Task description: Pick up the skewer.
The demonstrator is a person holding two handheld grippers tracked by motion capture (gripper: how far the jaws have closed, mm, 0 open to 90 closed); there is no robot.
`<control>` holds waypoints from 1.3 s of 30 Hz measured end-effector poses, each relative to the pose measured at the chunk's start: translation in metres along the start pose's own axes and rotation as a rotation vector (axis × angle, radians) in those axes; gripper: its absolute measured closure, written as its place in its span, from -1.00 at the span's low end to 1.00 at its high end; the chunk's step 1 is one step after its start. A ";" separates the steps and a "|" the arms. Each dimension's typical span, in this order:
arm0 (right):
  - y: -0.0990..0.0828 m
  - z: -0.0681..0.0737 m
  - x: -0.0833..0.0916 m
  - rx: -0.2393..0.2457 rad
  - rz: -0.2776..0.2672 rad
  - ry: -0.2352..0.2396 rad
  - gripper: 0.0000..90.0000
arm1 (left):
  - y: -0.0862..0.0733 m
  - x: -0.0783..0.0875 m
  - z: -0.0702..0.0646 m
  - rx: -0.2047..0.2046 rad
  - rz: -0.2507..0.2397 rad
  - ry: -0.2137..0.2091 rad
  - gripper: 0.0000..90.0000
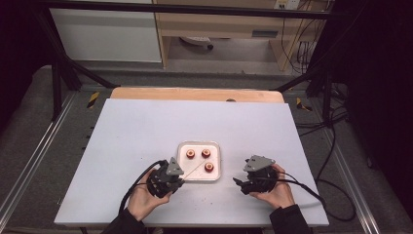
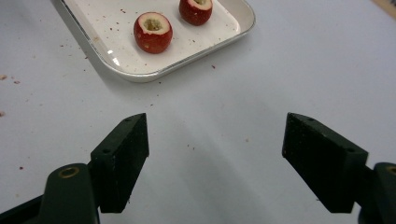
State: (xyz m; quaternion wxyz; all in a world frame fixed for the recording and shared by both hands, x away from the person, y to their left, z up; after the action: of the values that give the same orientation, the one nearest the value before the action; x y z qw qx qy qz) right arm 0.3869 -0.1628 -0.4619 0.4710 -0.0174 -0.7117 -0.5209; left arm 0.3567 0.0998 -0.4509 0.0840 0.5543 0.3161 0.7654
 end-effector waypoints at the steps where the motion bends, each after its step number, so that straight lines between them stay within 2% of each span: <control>1: -0.001 0.000 0.000 -0.015 0.003 0.008 -0.53 | -0.002 0.001 0.001 0.004 -0.006 0.002 0.96; 4: -0.002 0.000 -0.002 -0.057 0.025 0.024 -0.63 | -0.008 0.003 0.002 0.022 -0.030 0.009 0.96; 9: 0.001 0.002 -0.003 -0.123 0.027 0.063 -0.78 | -0.016 0.004 0.002 0.047 -0.069 0.015 0.96; 11: 0.002 0.002 -0.002 -0.130 0.028 0.066 -0.80 | -0.019 0.004 0.002 0.056 -0.082 0.012 0.96; 15: 0.005 0.004 -0.002 -0.186 0.032 0.088 -0.87 | -0.023 0.005 0.002 0.070 -0.102 0.023 0.96; 18: 0.009 0.004 -0.002 -0.240 0.015 0.107 -0.91 | -0.025 0.005 0.003 0.080 -0.123 0.026 0.96; 21: 0.012 0.004 -0.002 -0.274 0.026 0.108 -0.94 | -0.026 0.005 0.003 0.081 -0.137 0.032 0.96; 26: 0.017 0.009 -0.006 -0.269 0.052 0.109 -0.97 | -0.033 0.007 0.003 0.112 -0.126 0.031 0.96; 27: 0.019 0.011 -0.007 -0.273 0.054 0.108 -0.97 | -0.032 0.006 0.004 0.094 -0.145 0.031 0.96; 33: 0.030 0.016 -0.013 -0.313 0.066 0.120 -0.97 | -0.034 0.007 0.005 0.100 -0.154 0.031 0.96; 39: 0.037 0.016 -0.019 -0.311 0.098 0.097 -0.97 | -0.035 0.007 0.005 0.102 -0.157 0.025 0.96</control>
State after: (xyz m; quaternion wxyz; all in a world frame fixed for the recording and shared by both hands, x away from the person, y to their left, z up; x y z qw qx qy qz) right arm 0.4058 -0.1245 -0.4479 0.5214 -0.0996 -0.5972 -0.6013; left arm 0.3508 0.1330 -0.4645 0.1111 0.5217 0.3983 0.7463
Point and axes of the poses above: each handheld gripper's, and its own axes: x roughly backward along the jaws, y roughly out of its top, z roughly to its left, the point moved 6 cm from there along -x, roughly forward along the jaws, and after that the axes turned 15 degrees about -x, right-handed, at the moved point
